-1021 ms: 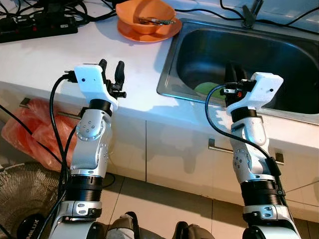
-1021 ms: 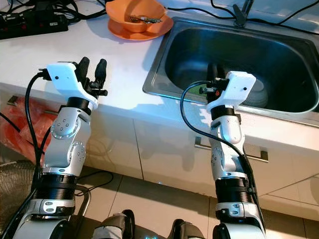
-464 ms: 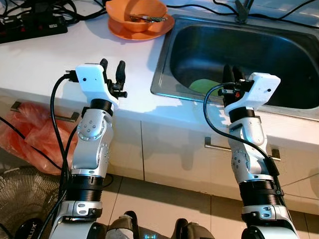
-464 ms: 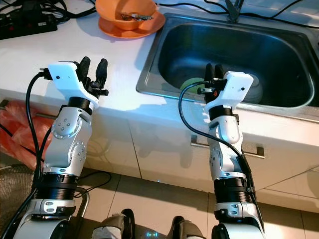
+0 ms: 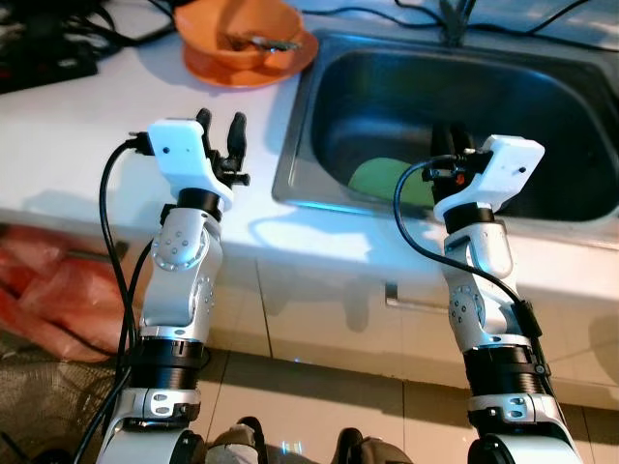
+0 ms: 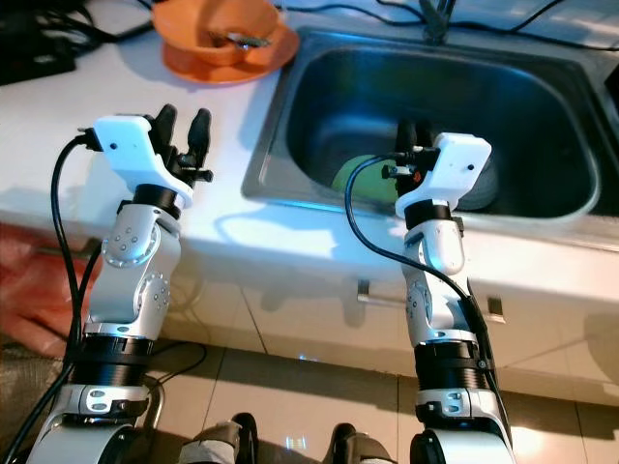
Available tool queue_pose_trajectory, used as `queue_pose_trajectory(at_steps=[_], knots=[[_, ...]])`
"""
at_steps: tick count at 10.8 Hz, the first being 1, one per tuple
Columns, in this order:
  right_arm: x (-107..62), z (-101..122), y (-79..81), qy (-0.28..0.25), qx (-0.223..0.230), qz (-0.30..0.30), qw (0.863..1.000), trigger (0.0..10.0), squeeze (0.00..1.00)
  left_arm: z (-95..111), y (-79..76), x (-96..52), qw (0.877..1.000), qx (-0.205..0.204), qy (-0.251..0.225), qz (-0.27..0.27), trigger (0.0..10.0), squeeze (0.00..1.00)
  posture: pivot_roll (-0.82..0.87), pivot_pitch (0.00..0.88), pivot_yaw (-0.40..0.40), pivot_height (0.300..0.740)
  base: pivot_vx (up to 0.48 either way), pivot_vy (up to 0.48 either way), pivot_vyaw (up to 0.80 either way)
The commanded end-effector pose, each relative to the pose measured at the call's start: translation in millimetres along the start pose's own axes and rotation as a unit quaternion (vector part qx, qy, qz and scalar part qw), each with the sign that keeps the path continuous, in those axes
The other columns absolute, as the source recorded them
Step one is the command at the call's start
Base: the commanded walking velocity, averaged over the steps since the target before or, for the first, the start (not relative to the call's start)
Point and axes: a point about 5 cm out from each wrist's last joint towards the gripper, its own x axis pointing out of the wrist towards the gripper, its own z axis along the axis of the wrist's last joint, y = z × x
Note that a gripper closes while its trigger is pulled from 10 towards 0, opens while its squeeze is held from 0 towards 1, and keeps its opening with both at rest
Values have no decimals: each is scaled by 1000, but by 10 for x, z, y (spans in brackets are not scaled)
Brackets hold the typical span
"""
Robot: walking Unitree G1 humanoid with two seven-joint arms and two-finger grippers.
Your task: Kitchen organization
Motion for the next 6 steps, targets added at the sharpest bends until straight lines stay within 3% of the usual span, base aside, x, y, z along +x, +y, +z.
queue_pose_trajectory(at_steps=[1,6], knots=[[-10,-24,13,4,0,2,1000,10000,0,17,25,-11,1000,5,-3,6,10000,0,132,196,-19,740,349,0,0],[-4,-32,28,6,7,4,1000,10000,0,24,-18,-11,1000,4,-3,-6,10000,0,134,197,-21,740,352,0,0]])
